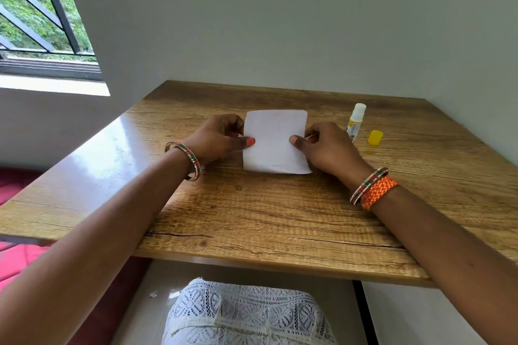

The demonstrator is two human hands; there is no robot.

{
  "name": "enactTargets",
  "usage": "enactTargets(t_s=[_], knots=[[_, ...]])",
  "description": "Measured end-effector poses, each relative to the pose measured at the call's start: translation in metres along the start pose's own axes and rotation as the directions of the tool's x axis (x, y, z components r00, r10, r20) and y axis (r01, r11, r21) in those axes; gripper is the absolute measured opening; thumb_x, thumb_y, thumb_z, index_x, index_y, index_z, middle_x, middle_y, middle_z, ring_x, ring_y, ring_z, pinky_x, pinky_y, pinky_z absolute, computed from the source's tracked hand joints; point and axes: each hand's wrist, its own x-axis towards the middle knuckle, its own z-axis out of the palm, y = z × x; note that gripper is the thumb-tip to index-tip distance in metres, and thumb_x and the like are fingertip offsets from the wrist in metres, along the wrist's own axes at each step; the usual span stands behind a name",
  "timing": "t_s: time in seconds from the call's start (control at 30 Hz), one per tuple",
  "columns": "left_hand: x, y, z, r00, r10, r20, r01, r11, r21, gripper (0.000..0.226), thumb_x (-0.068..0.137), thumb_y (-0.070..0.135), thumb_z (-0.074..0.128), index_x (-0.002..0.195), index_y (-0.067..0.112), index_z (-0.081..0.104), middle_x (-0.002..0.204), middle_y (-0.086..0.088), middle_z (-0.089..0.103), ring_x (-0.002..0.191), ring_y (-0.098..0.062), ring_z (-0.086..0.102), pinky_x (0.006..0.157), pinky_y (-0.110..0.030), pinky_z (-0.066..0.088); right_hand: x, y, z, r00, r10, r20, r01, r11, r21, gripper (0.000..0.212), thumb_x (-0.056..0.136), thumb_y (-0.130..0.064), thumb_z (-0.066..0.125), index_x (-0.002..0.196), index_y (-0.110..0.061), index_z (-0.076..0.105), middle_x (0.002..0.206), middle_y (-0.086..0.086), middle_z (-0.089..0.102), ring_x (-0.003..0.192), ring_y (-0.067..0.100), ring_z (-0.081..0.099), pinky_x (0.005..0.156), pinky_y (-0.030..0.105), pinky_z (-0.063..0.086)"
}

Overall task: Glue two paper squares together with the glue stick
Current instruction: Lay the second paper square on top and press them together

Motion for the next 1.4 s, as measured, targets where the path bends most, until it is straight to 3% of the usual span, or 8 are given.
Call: enactTargets(t_s=[0.07, 0.23, 0.47, 0.6, 0.77, 0.97, 1.27, 1.4], knots=[[-0.001, 0.001, -0.001, 1.0, 0.018, 0.001, -0.018, 1.0, -0.016, 0.029, 0.078, 0.011, 0.065, 0.105, 0.004, 0.058, 0.095, -0.005, 0.063, 0.08, -0.015, 0.06, 0.061, -0.018, 0.051, 0.001, 0.0, -0.001, 0.999, 0.025, 0.021, -0.028, 0.979, 0.2, 0.034, 0.085, -0.042, 0.061, 0.107, -0.016, 0.064, 0.099, -0.003, 0.065, 0.087, 0.013, 0.06, 0.066, 0.027, 0.048], [0.0, -0.001, 0.003, 1.0, 0.0, 0.006, -0.001, 0.993, 0.117, 0.03, 0.077, 0.016, 0.068, 0.105, 0.006, 0.06, 0.112, -0.013, 0.064, 0.106, -0.027, 0.059, 0.093, -0.041, 0.048, 0.001, 0.002, -0.003, 0.999, 0.003, 0.038, -0.013, 0.96, 0.279, 0.029, 0.083, -0.036, 0.066, 0.105, -0.016, 0.065, 0.096, -0.005, 0.065, 0.087, 0.011, 0.061, 0.067, 0.024, 0.048], [-0.001, 0.004, 0.003, 0.997, -0.076, -0.017, 0.076, 0.997, -0.034, 0.016, 0.081, 0.031, 0.062, 0.079, 0.015, 0.064, 0.088, -0.013, 0.064, 0.071, -0.023, 0.053, 0.062, -0.03, 0.044, 0.003, -0.004, -0.004, 0.999, 0.024, -0.028, -0.01, 0.904, 0.428, 0.023, 0.089, -0.029, 0.06, 0.106, -0.014, 0.067, 0.102, 0.0, 0.068, 0.087, 0.01, 0.063, 0.067, 0.019, 0.047], [-0.007, 0.007, -0.003, 0.999, 0.02, 0.038, -0.019, 0.999, -0.03, 0.041, 0.072, 0.058, 0.052, 0.08, 0.02, 0.066, 0.086, -0.009, 0.057, 0.077, -0.022, 0.047, 0.074, -0.033, 0.038, 0.003, -0.007, -0.012, 0.995, 0.069, -0.077, -0.016, 0.84, 0.543, 0.015, 0.093, -0.025, 0.055, 0.1, -0.015, 0.064, 0.099, 0.003, 0.067, 0.085, 0.014, 0.064, 0.06, 0.026, 0.051], [-0.003, -0.007, -0.007, 0.967, 0.059, 0.247, -0.192, 0.807, 0.558, 0.047, 0.074, 0.058, 0.056, 0.116, 0.038, 0.051, 0.136, 0.009, 0.045, 0.132, -0.021, 0.033, 0.106, -0.054, 0.03, 0.002, -0.001, -0.014, 0.987, 0.16, -0.011, -0.134, 0.858, 0.496, 0.019, 0.093, -0.024, 0.056, 0.105, -0.012, 0.063, 0.09, 0.003, 0.065, 0.066, 0.01, 0.059, 0.04, 0.021, 0.045], [-0.001, -0.008, -0.011, 0.983, 0.084, 0.166, -0.141, 0.918, 0.37, 0.032, 0.084, 0.032, 0.058, 0.116, 0.029, 0.052, 0.132, -0.003, 0.05, 0.122, -0.024, 0.044, 0.101, -0.051, 0.038, -0.003, 0.0, -0.012, 0.977, 0.184, 0.108, -0.212, 0.891, 0.402, 0.02, 0.091, -0.025, 0.059, 0.093, -0.006, 0.065, 0.066, 0.005, 0.06, 0.039, 0.009, 0.048, 0.032, 0.016, 0.035], [0.0, -0.011, -0.01, 0.985, -0.012, 0.173, -0.069, 0.888, 0.454, 0.03, 0.076, 0.046, 0.064, 0.101, 0.047, 0.048, 0.133, 0.002, 0.047, 0.125, -0.024, 0.039, 0.104, -0.05, 0.033, -0.011, -0.005, -0.011, 0.965, 0.194, 0.178, -0.249, 0.894, 0.373, 0.021, 0.09, -0.021, 0.06, 0.088, -0.001, 0.064, 0.053, 0.004, 0.051, 0.03, 0.004, 0.042, 0.03, 0.015, 0.031], [0.001, -0.013, -0.01, 0.989, -0.084, 0.125, 0.002, 0.837, 0.547, 0.044, 0.076, 0.052, 0.06, 0.115, 0.044, 0.043, 0.141, -0.003, 0.039, 0.13, -0.026, 0.029, 0.104, -0.049, 0.03, -0.011, -0.005, -0.01, 0.964, 0.2, 0.176, -0.253, 0.893, 0.372, 0.019, 0.09, -0.019, 0.06, 0.086, -0.001, 0.064, 0.053, 0.005, 0.052, 0.035, 0.008, 0.043, 0.03, 0.015, 0.032]])
